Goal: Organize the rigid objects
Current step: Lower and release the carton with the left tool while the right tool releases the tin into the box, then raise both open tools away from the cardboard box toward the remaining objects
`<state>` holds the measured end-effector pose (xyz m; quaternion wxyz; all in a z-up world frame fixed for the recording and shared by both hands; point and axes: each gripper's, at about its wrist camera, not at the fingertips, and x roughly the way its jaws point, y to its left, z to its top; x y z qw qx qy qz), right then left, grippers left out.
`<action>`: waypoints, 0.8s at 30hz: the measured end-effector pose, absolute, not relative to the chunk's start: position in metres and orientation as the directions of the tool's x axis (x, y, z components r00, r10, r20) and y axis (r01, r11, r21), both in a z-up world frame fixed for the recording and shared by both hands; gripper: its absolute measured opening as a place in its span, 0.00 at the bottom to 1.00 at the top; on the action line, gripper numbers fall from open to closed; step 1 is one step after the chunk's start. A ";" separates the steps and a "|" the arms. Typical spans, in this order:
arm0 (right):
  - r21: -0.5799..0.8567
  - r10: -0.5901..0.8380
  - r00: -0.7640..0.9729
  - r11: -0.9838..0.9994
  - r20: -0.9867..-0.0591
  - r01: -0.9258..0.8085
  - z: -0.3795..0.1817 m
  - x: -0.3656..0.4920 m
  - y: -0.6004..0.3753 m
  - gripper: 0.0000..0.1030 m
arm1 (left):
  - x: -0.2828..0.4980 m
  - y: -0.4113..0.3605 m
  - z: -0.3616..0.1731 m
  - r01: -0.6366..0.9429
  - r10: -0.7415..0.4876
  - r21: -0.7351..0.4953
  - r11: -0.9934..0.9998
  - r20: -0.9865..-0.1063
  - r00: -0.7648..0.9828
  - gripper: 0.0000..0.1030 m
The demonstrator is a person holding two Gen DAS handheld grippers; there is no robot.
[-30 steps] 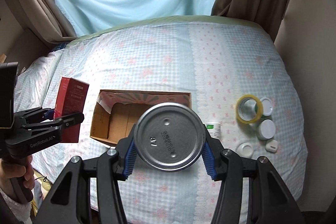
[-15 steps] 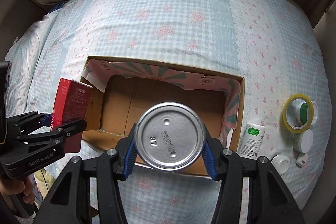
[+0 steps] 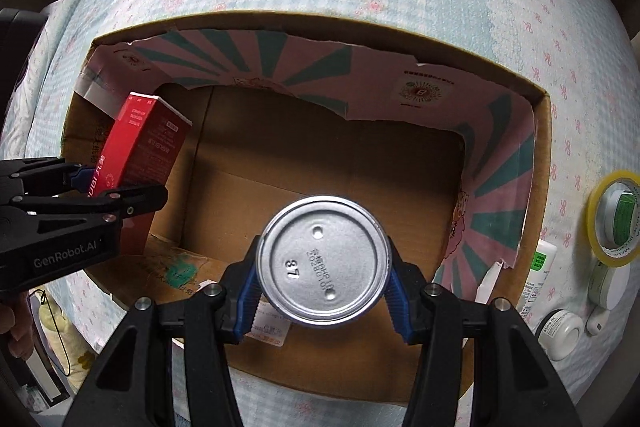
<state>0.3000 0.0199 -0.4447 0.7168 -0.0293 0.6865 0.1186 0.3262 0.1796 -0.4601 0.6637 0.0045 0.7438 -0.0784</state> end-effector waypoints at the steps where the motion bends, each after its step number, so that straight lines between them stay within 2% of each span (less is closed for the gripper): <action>1: 0.131 0.141 0.033 0.968 -0.989 -0.212 -0.444 0.300 0.020 0.48 | 0.327 0.179 -0.456 0.116 -0.099 -0.112 0.987 -0.989 -0.111 0.38; 2: 0.145 0.156 0.031 0.966 -0.987 -0.215 -0.443 0.301 0.021 0.48 | 0.328 0.178 -0.450 0.123 -0.094 -0.105 0.987 -0.991 -0.092 0.40; 3: 0.153 0.163 0.028 0.964 -0.986 -0.218 -0.442 0.301 0.021 0.57 | 0.329 0.176 -0.444 0.135 -0.085 -0.094 0.986 -0.994 -0.072 0.58; 4: 0.156 0.166 0.029 0.963 -0.986 -0.222 -0.443 0.301 0.024 0.89 | 0.330 0.175 -0.438 0.149 -0.073 -0.080 0.986 -0.996 -0.049 0.95; 5: 0.160 0.171 0.029 0.960 -0.985 -0.230 -0.443 0.300 0.024 1.00 | 0.330 0.174 -0.431 0.160 -0.061 -0.062 0.985 -0.998 -0.013 0.98; 16: 0.123 0.146 0.093 0.969 -0.985 -0.215 -0.429 0.286 0.016 1.00 | 0.313 0.174 -0.404 0.179 -0.054 -0.044 0.983 -0.997 0.051 1.00; 24: 0.104 0.145 0.177 0.970 -0.974 -0.221 -0.382 0.270 0.020 1.00 | 0.292 0.182 -0.353 0.184 -0.066 -0.042 0.982 -0.990 0.126 1.00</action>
